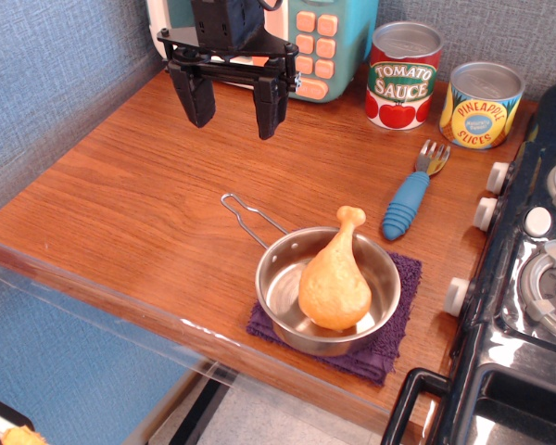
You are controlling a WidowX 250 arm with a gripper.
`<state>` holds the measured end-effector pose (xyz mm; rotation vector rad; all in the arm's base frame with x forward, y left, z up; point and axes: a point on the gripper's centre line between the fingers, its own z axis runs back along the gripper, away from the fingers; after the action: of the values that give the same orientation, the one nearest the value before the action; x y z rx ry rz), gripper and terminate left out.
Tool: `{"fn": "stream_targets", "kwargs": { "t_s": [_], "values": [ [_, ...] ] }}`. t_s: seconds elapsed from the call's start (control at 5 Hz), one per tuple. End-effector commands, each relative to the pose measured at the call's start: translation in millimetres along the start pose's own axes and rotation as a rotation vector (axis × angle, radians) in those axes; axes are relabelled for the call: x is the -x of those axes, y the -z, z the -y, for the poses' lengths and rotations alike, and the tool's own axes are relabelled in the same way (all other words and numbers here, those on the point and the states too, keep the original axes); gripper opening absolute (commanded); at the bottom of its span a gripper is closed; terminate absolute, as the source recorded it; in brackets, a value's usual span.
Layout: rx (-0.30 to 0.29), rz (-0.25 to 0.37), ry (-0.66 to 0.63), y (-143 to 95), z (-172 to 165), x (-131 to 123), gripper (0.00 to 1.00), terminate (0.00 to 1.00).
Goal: Move the fork to the left edge of the table
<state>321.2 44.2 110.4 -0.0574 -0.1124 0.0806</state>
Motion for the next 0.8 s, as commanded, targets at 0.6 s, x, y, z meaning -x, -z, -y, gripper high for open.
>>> {"fn": "stream_targets", "kwargs": {
  "t_s": [0.6],
  "values": [
    [-0.091,0.114,0.062,34.3,102.3,-57.2,1.00,0.00]
  ]
}}
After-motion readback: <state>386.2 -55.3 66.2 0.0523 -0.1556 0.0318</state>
